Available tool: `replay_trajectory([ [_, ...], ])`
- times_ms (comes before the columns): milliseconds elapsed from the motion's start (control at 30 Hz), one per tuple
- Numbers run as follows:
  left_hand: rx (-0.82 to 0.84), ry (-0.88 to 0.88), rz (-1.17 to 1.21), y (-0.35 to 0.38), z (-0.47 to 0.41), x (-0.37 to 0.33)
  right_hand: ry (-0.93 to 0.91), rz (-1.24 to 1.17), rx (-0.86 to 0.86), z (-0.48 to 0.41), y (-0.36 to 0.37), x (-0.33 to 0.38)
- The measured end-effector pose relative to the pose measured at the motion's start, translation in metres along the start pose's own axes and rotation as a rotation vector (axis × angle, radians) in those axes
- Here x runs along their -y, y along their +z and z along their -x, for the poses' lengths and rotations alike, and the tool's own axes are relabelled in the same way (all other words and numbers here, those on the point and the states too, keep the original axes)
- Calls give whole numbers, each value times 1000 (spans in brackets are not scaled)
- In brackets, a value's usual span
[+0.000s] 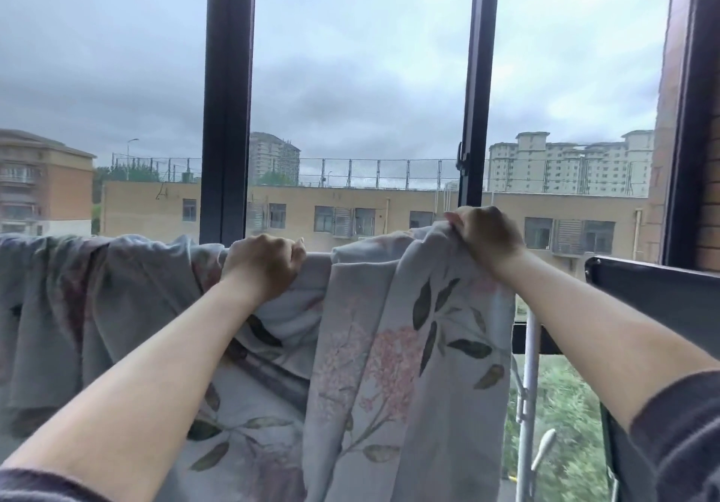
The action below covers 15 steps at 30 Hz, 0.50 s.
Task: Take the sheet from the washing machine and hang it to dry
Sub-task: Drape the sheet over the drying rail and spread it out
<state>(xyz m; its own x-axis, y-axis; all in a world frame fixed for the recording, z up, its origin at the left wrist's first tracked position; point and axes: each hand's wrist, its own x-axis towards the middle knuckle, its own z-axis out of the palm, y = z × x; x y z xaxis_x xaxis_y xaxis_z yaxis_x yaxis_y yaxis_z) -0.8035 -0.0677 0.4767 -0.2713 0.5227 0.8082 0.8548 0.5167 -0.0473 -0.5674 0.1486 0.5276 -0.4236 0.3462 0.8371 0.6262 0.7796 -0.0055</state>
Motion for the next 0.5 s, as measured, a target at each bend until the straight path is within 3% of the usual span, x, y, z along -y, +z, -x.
replay_trajectory([
  [233, 19, -59, -42, -1, 3, 34, 99, 230, 149, 4, 13, -19],
  [300, 14, -71, -33, 1, 3, 33, 158, 144, 210, 0, 16, -23],
  [400, 20, -18, 37, -1, 5, 24, 188, -172, 305, -4, 22, -12],
  [500, 50, 110, 163, -2, 3, -5, 182, -124, 418, 2, 32, 13],
])
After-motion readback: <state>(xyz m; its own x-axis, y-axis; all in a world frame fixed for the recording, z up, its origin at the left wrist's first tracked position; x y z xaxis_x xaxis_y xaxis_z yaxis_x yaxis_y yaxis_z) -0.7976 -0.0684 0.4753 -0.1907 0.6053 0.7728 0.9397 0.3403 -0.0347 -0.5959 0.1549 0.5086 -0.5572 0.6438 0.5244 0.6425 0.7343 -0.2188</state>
